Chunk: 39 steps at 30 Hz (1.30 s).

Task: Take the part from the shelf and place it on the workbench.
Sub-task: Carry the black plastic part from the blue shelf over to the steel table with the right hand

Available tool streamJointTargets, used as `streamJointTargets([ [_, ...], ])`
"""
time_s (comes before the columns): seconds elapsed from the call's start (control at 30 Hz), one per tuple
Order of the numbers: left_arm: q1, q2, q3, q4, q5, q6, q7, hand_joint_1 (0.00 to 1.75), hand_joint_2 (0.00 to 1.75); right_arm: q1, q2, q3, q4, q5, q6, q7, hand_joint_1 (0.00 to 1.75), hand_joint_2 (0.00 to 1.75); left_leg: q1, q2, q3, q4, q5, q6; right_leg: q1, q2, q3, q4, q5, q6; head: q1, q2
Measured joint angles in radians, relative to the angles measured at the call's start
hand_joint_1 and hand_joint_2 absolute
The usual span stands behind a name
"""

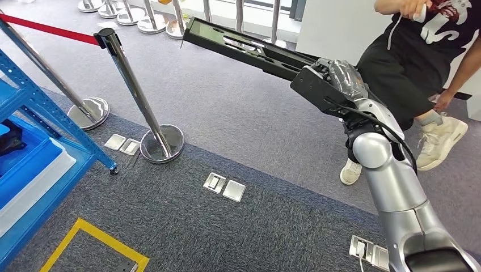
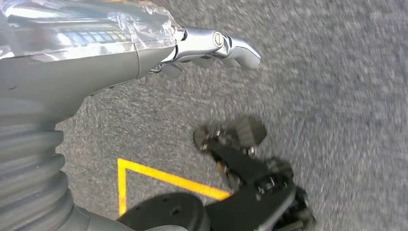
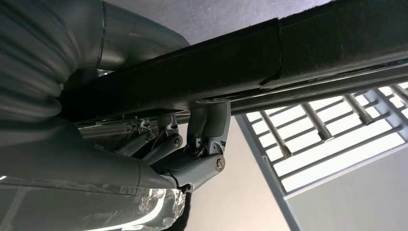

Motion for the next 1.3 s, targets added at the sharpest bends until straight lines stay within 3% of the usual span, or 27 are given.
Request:
streamJointTargets([
  [0.07, 0.000, 0.000, 0.000, 0.000, 0.000, -0.001, 0.000, 0.00, 1.75, 0.000, 0.000, 0.000, -0.001, 0.000, 0.000, 0.000, 1.75, 1.75, 0.006, -0.036, 0.051, -0.123, 0.055, 0.003, -0.001, 0.020, -0.003, 0.008, -0.003, 0.006, -0.003, 0.000],
  [0.1, 0.000, -0.001, 0.000, 0.000, 0.000, -0.001, 0.000, 0.00, 1.75, -0.001, -0.001, 0.000, -0.001, 0.000, 0.000, 0.001, 1.75, 1.75, 0.008, -0.052, 0.066, -0.162, 0.067, 0.003, -0.001, 0.030, -0.006, 0.010, -0.003, 0.011, -0.003, 0.000],
  [0.13, 0.000, -0.001, 0.000, 0.000, 0.001, -0.001, 0.001, 0.00, 1.75, 0.000, -0.001, 0.000, -0.002, 0.000, 0.000, 0.001, 1.75, 1.75, 0.007, -0.063, 0.071, -0.176, 0.066, 0.005, -0.002, 0.039, -0.010, 0.010, -0.001, 0.016, -0.002, 0.000],
  [0.2, -0.001, -0.002, 0.000, 0.000, 0.001, -0.001, 0.002, 0.00, 1.75, 0.001, -0.003, 0.000, -0.003, -0.001, 0.000, 0.001, 1.75, 1.75, 0.003, -0.052, 0.073, -0.182, 0.069, 0.013, -0.005, 0.054, -0.015, 0.006, 0.003, 0.030, 0.000, 0.000],
  [0.27, -0.007, -0.002, 0.000, 0.000, 0.002, -0.001, 0.002, 0.00, 1.75, 0.002, -0.008, 0.000, -0.003, -0.001, 0.000, 0.001, 1.75, 1.75, 0.004, -0.035, 0.076, -0.191, 0.076, 0.027, -0.005, 0.026, -0.026, 0.031, -0.016, 0.040, 0.005, 0.000],
  [0.33, -0.009, -0.002, 0.000, 0.000, 0.003, -0.001, 0.002, 0.00, 1.75, 0.002, -0.012, 0.000, -0.003, -0.001, 0.000, 0.001, 1.75, 1.75, 0.004, -0.016, 0.078, -0.197, 0.080, 0.038, -0.002, -0.019, -0.069, 0.132, -0.075, 0.045, 0.020, 0.000],
  [0.4, -0.007, -0.002, 0.000, 0.000, 0.003, -0.001, 0.003, 0.00, 1.75, 0.006, -0.013, 0.000, -0.003, -0.001, 0.001, 0.001, 1.75, 1.75, 0.000, 0.003, 0.077, -0.197, 0.080, 0.041, -0.002, -0.033, -0.125, 0.259, -0.128, 0.048, 0.036, 0.000],
  [0.43, -0.006, -0.002, 0.000, 0.000, 0.003, -0.001, 0.003, 0.00, 1.75, 0.008, -0.013, 0.000, -0.003, -0.001, 0.001, 0.001, 1.75, 1.75, -0.001, 0.013, 0.077, -0.197, 0.079, 0.042, -0.002, -0.034, -0.136, 0.287, -0.132, 0.048, 0.042, 0.000],
  [0.47, -0.006, -0.002, 0.000, 0.000, 0.003, -0.001, 0.003, 0.00, 1.75, 0.009, -0.014, 0.000, -0.003, -0.001, 0.001, 0.001, 1.75, 1.75, -0.003, 0.022, 0.078, -0.197, 0.079, 0.042, -0.002, -0.036, -0.127, 0.274, -0.117, 0.046, 0.048, 0.000],
  [0.53, -0.008, -0.004, -0.001, 0.000, 0.003, -0.007, 0.003, 0.00, 1.75, 0.009, -0.016, 0.000, -0.004, -0.001, 0.000, 0.001, 1.75, 1.75, -0.004, 0.037, 0.080, -0.196, 0.078, 0.041, 0.000, -0.054, -0.057, 0.144, -0.056, 0.039, 0.058, 0.000],
  [0.6, -0.011, -0.005, -0.001, 0.000, 0.001, -0.024, 0.002, 0.00, 1.75, 0.008, -0.016, 0.000, -0.005, -0.001, 0.000, 0.001, 1.75, 1.75, -0.009, 0.048, 0.081, -0.194, 0.075, 0.035, 0.009, -0.081, 0.003, 0.026, -0.019, 0.029, 0.062, 0.000],
  [0.63, -0.012, -0.005, -0.001, 0.000, -0.001, -0.034, 0.002, 0.00, 1.75, 0.007, -0.017, 0.000, -0.006, -0.002, 0.000, 0.002, 1.75, 1.75, -0.011, 0.053, 0.081, -0.194, 0.075, 0.031, 0.014, -0.087, 0.013, 0.002, -0.015, 0.023, 0.062, 0.000],
  [0.7, -0.013, -0.005, -0.003, 0.000, -0.005, -0.049, 0.000, 0.00, 1.75, 0.008, -0.021, 0.000, -0.008, -0.006, 0.000, 0.004, 1.75, 1.75, -0.011, 0.063, 0.084, -0.196, 0.074, 0.021, 0.017, -0.073, 0.012, -0.004, -0.012, 0.014, 0.058, 0.000],
  [0.77, -0.015, -0.006, -0.005, 0.000, -0.005, -0.058, 0.001, 0.00, 1.75, 0.009, -0.024, 0.000, -0.013, -0.010, 0.000, 0.007, 1.75, 1.75, -0.008, 0.051, 0.081, -0.177, 0.056, 0.011, 0.012, -0.063, 0.014, -0.011, -0.006, 0.003, 0.053, 0.000],
  [0.8, -0.016, -0.006, -0.005, 0.000, -0.004, -0.062, 0.002, 0.00, 1.75, 0.010, -0.025, 0.000, -0.016, -0.011, 0.000, 0.008, 1.75, 1.75, -0.007, 0.038, 0.068, -0.140, 0.031, 0.006, 0.009, -0.057, 0.015, -0.014, -0.003, -0.002, 0.049, 0.000],
  [0.87, -0.015, -0.006, -0.005, 0.000, -0.001, -0.065, 0.006, 0.00, 1.75, 0.012, -0.025, 0.000, -0.019, -0.013, 0.000, 0.010, 1.75, 1.75, -0.006, 0.013, 0.014, -0.014, -0.035, 0.001, 0.009, -0.045, 0.015, -0.015, -0.002, -0.007, 0.039, 0.000],
  [0.9, -0.014, -0.006, -0.005, 0.000, 0.000, -0.066, 0.009, 0.00, 1.75, 0.015, -0.025, 0.000, -0.019, -0.013, 0.000, 0.011, 1.75, 1.75, -0.006, 0.008, -0.015, 0.050, -0.059, -0.001, 0.010, -0.037, 0.015, -0.014, -0.002, -0.008, 0.035, 0.000],
  [0.93, -0.014, -0.006, -0.005, 0.000, 0.001, -0.067, 0.012, 0.00, 1.75, 0.018, -0.025, 0.000, -0.019, -0.012, 0.000, 0.013, 1.75, 1.75, -0.006, 0.006, -0.033, 0.086, -0.065, -0.001, 0.010, -0.028, 0.015, -0.013, -0.002, -0.008, 0.031, 0.000],
  [0.97, -0.014, -0.006, -0.005, 0.000, 0.002, -0.068, 0.015, 0.00, 1.75, 0.020, -0.025, 0.000, -0.019, -0.011, -0.001, 0.015, 1.75, 1.75, -0.006, 0.005, -0.034, 0.085, -0.051, -0.001, 0.010, -0.019, 0.016, -0.012, -0.002, -0.008, 0.029, 0.000],
  [1.0, -0.015, -0.006, -0.005, 0.000, 0.002, -0.069, 0.017, 0.00, 1.75, 0.021, -0.025, 0.000, -0.019, -0.008, -0.001, 0.018, 1.75, 1.75, -0.005, 0.003, -0.016, 0.041, -0.018, 0.001, 0.009, -0.010, 0.016, -0.010, -0.002, -0.007, 0.026, 0.000],
  [1.03, -0.016, -0.006, -0.005, 0.000, 0.003, -0.069, 0.019, 0.00, 1.75, 0.021, -0.025, 0.000, -0.019, -0.005, -0.001, 0.020, 1.75, 1.75, -0.002, -0.006, 0.014, -0.029, 0.021, 0.002, 0.008, -0.001, 0.016, -0.007, -0.004, -0.004, 0.024, 0.000],
  [1.1, -0.018, -0.006, -0.005, 0.000, 0.005, -0.068, 0.022, 0.00, 1.75, 0.021, -0.025, 0.000, -0.020, -0.001, -0.003, 0.022, 1.75, 1.75, 0.001, -0.034, 0.063, -0.148, 0.069, 0.005, 0.009, 0.016, 0.010, 0.002, -0.007, 0.003, 0.021, 0.000],
  [1.17, -0.018, -0.006, -0.006, 0.000, 0.007, -0.065, 0.027, 0.00, 1.75, 0.024, -0.026, 0.000, -0.020, 0.002, -0.006, 0.017, 1.75, 1.75, -0.001, -0.046, 0.074, -0.180, 0.071, 0.010, 0.008, 0.032, 0.002, 0.004, -0.005, 0.013, 0.022, 0.000],
  [1.2, -0.019, -0.006, -0.006, 0.000, 0.009, -0.064, 0.029, 0.00, 1.75, 0.025, -0.026, 0.000, -0.019, 0.003, -0.009, 0.011, 1.75, 1.75, -0.002, -0.039, 0.074, -0.184, 0.074, 0.016, 0.005, 0.039, 0.000, 0.003, -0.002, 0.019, 0.022, 0.000],
  [1.23, -0.021, -0.006, -0.006, 0.000, 0.011, -0.064, 0.031, 0.00, 1.75, 0.026, -0.026, 0.000, -0.019, 0.005, -0.012, 0.004, 1.75, 1.75, -0.003, -0.031, 0.075, -0.188, 0.077, 0.023, 0.003, 0.036, -0.002, 0.004, -0.004, 0.024, 0.022, 0.000],
  [1.3, -0.027, -0.007, -0.006, 0.000, 0.016, -0.064, 0.033, 0.00, 1.75, 0.024, -0.026, 0.000, -0.016, 0.011, -0.018, -0.009, 1.75, 1.75, -0.002, -0.016, 0.078, -0.199, 0.084, 0.037, 0.003, 0.007, -0.021, 0.046, -0.034, 0.032, 0.027, 0.000],
])
